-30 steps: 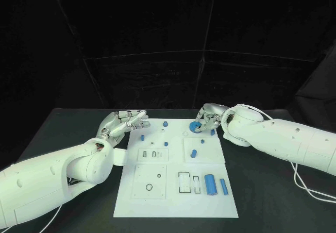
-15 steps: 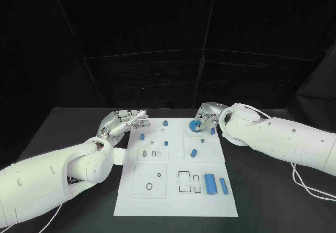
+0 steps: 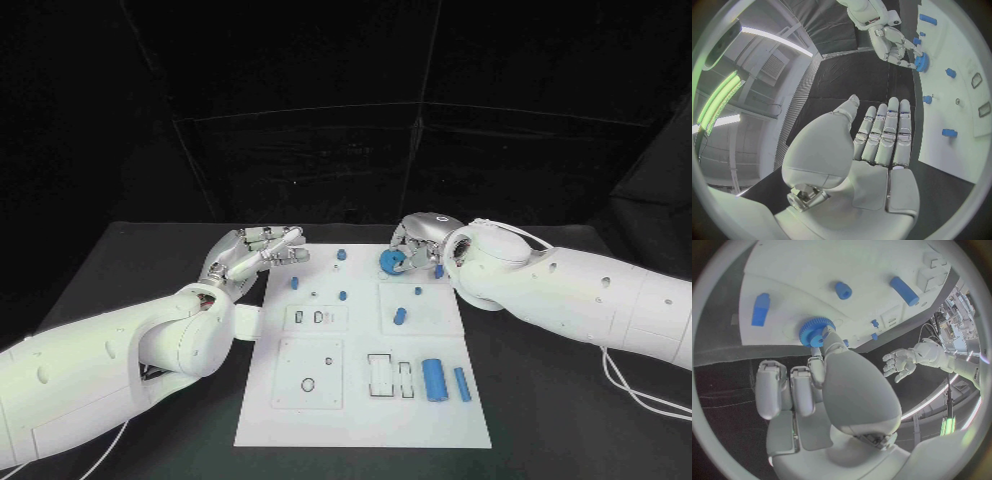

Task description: Assemble the parts on the task board

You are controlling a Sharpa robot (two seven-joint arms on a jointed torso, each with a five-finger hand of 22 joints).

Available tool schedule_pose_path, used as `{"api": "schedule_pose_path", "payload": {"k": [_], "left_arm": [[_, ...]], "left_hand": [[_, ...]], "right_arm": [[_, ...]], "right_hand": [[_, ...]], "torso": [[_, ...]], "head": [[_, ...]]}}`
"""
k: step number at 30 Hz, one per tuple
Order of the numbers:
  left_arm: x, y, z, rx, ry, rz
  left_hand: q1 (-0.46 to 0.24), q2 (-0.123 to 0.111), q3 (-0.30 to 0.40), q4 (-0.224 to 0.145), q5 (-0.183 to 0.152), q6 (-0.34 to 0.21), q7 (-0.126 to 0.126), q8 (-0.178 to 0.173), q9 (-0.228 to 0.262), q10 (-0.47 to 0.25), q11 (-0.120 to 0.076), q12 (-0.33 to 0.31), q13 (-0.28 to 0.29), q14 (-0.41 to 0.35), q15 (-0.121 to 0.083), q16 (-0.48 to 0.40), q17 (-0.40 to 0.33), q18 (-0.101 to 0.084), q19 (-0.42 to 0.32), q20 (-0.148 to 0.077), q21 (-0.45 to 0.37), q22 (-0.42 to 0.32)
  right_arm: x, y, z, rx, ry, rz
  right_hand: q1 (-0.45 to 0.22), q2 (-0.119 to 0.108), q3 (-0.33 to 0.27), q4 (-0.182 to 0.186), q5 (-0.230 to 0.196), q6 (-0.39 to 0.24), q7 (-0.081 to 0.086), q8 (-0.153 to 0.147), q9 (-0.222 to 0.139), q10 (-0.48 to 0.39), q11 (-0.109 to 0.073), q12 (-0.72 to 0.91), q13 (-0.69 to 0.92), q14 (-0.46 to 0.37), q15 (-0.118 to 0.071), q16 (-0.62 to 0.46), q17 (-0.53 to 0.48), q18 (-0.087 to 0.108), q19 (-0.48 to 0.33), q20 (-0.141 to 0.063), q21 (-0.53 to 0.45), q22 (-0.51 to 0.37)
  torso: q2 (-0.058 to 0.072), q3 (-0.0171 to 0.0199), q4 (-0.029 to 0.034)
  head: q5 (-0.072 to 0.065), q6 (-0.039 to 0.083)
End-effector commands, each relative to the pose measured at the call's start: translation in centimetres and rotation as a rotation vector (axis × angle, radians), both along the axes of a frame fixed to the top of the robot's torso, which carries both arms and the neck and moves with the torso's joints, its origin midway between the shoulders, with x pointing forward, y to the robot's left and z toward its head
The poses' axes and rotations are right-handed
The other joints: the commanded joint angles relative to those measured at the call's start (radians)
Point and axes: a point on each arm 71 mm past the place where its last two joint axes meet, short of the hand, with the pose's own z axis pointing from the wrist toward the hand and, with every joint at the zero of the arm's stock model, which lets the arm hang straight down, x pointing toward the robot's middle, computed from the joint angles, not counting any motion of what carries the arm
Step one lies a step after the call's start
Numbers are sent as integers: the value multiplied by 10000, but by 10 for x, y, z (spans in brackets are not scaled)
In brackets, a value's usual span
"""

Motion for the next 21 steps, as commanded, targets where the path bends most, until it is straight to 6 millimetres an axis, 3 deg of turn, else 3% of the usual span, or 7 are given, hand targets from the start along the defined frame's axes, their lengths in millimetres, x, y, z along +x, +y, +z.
{"api": "schedule_pose_path", "payload": {"k": [1,10,21], "left_arm": [[0,-2,1,-83,-45,-154],[-1,-2,2,-88,-39,-168],[-1,-3,2,-94,-45,-177]], "left_hand": [[57,59,-20,-54,60,-71,83,-57,-4,-80,-2,-49,-6,3,19,-43,-15,61,63,-2,-44,-13],[57,60,-16,-58,59,-71,82,-58,-4,-80,-3,-50,-6,4,19,-44,-16,61,63,-2,-45,-15],[57,60,-16,-58,59,-71,82,-58,-4,-80,-3,-50,-6,4,19,-44,-16,61,63,-2,-45,-15]], "right_arm": [[-6,9,13,158,-1244,78],[-15,47,19,397,-1725,688],[-9,83,7,377,-1197,1173]], "right_hand": [[-132,64,62,11,48,292,-141,-39,-11,382,-336,-7,6,732,-73,49,1024,-171,90,-13,55,1048],[-240,9,178,34,127,364,-155,-83,-19,426,-348,36,76,743,-82,72,1078,-197,172,-21,104,1163],[-349,-6,286,75,138,352,-145,-162,-35,419,-341,7,71,737,-80,59,1053,-200,179,-24,109,1176]], "torso": [[-12,-9,13],[2,-13,27],[6,-13,22]], "head": [[2,20],[62,33],[170,-24]]}}
